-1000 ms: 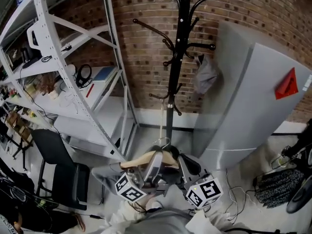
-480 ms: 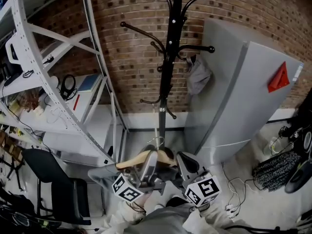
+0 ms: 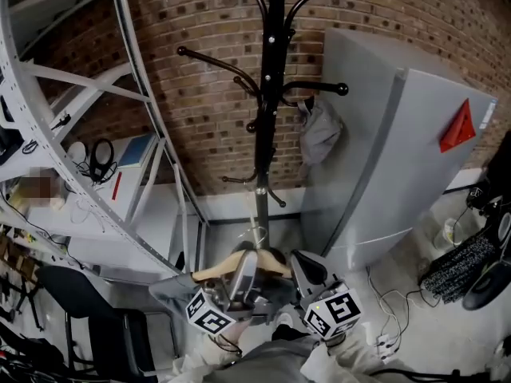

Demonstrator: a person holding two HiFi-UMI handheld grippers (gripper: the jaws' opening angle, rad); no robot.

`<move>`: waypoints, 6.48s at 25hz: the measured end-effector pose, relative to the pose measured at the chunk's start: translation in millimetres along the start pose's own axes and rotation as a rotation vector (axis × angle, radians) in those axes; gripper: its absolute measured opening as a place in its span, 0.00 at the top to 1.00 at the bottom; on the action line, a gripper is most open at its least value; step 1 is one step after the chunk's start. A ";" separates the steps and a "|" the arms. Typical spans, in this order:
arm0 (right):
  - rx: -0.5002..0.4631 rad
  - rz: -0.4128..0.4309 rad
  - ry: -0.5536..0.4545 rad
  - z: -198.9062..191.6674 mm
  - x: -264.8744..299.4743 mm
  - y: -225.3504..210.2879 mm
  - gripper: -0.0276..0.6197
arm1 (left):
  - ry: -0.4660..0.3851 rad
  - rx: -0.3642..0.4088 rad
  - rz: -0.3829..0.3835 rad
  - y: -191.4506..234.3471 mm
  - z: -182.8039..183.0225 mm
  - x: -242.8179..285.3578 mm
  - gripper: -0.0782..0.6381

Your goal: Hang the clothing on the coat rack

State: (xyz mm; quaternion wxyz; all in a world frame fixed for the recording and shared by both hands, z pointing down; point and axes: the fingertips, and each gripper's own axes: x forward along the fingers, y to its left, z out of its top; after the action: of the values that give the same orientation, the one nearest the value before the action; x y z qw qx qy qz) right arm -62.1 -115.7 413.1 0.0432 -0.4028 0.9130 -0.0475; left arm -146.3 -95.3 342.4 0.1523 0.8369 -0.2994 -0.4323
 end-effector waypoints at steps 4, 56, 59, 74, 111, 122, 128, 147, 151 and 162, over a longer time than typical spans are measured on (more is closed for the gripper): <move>0.002 -0.015 -0.018 6.5 16.9 -22.6 0.92 | 0.011 -0.011 -0.016 15.4 -3.6 21.6 0.76; -0.064 -0.106 -0.111 70.3 125.1 -128.3 0.92 | -0.007 -0.021 -0.149 112.4 31.4 151.8 0.76; -0.080 -0.114 -0.117 74.5 126.2 -130.4 0.92 | -0.024 -0.019 -0.151 118.1 39.5 156.4 0.76; -0.056 -0.117 -0.118 73.4 133.5 -140.6 0.92 | -0.034 -0.026 -0.139 149.5 43.9 171.2 0.76; -0.010 -0.145 -0.061 49.6 150.5 -176.5 0.92 | -0.021 -0.138 -0.124 206.6 21.5 185.0 0.74; 0.003 -0.148 -0.059 47.0 147.7 -178.6 0.92 | 0.025 -0.143 -0.109 208.0 7.1 184.2 0.72; 0.010 -0.147 -0.058 46.3 144.7 -176.2 0.92 | 0.043 -0.133 -0.100 205.3 4.1 182.0 0.72; 0.055 -0.111 -0.038 21.2 143.6 -121.5 0.92 | 0.284 0.096 0.028 188.3 -21.4 100.7 0.72; 0.058 -0.106 -0.030 12.9 142.4 -102.2 0.92 | 0.325 0.185 0.050 182.0 -17.0 77.8 0.74; 0.041 -0.079 0.004 7.3 124.9 -75.8 0.92 | 0.365 0.492 0.200 168.3 -2.5 34.2 0.88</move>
State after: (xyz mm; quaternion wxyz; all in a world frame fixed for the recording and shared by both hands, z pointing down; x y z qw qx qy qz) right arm -89.8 -259.3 409.9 0.0475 -0.4375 0.8953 -0.0687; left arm -191.1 -247.3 408.7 0.0381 0.8788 -0.4434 -0.1725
